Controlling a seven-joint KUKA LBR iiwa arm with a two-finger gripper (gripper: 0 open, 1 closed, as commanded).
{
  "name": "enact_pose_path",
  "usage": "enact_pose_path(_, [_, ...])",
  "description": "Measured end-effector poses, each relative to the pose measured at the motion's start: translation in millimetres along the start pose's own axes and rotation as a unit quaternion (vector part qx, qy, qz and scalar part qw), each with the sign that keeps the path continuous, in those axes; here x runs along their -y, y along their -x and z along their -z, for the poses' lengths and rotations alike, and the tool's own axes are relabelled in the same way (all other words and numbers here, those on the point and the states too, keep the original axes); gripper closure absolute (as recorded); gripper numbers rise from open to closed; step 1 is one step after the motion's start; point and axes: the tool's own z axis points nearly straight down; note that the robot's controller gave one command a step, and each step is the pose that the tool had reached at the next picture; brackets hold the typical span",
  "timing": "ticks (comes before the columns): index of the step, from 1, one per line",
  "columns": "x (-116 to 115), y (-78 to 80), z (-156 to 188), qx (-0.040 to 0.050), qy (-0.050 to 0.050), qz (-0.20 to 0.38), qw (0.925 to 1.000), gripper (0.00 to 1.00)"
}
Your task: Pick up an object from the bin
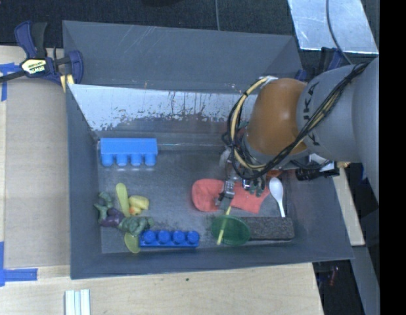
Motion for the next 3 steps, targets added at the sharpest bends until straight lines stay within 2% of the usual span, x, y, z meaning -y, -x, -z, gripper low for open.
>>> enact_pose_path(1, [-1.9,-13.8,4.9,0.0032,0.002,-0.121,0.9926,1.0])
enact_pose_path(2, [-1.9,-13.8,4.9,0.0032,0.002,-0.121,0.9926,1.0])
enact_pose_path(3, [-1.2,-15.1,22.3,0.0016,0.001,-0.121,0.9927,1.0])
